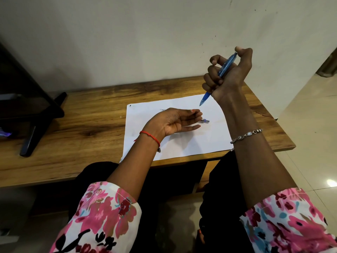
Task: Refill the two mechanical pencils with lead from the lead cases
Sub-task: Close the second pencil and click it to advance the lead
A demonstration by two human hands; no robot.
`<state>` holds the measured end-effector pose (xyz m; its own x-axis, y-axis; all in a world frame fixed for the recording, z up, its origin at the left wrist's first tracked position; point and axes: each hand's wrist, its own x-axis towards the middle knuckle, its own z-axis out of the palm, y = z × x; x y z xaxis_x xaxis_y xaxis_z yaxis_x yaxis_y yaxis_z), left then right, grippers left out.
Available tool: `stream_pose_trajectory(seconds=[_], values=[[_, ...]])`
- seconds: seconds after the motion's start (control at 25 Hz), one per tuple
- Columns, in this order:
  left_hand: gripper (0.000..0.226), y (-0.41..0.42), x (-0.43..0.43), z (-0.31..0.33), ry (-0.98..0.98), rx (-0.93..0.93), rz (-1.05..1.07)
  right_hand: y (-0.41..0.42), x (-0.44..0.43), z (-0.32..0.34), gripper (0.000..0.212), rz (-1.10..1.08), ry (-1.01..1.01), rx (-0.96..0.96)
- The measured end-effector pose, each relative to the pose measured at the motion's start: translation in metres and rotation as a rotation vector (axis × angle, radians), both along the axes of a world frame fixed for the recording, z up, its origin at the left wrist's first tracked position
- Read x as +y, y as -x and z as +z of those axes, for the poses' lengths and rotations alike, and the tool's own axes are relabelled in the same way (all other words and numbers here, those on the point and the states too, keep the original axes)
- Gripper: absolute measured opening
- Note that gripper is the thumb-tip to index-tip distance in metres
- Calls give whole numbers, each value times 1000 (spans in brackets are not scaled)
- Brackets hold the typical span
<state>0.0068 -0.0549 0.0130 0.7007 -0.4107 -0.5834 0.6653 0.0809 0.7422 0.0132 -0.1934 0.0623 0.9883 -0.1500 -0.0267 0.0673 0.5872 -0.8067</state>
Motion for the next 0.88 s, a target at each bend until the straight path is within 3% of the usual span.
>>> stream_pose_trajectory(seconds=[0.88], values=[[17, 0, 3, 2, 29, 2, 8, -2, -4, -4, 59, -32, -41, -1]])
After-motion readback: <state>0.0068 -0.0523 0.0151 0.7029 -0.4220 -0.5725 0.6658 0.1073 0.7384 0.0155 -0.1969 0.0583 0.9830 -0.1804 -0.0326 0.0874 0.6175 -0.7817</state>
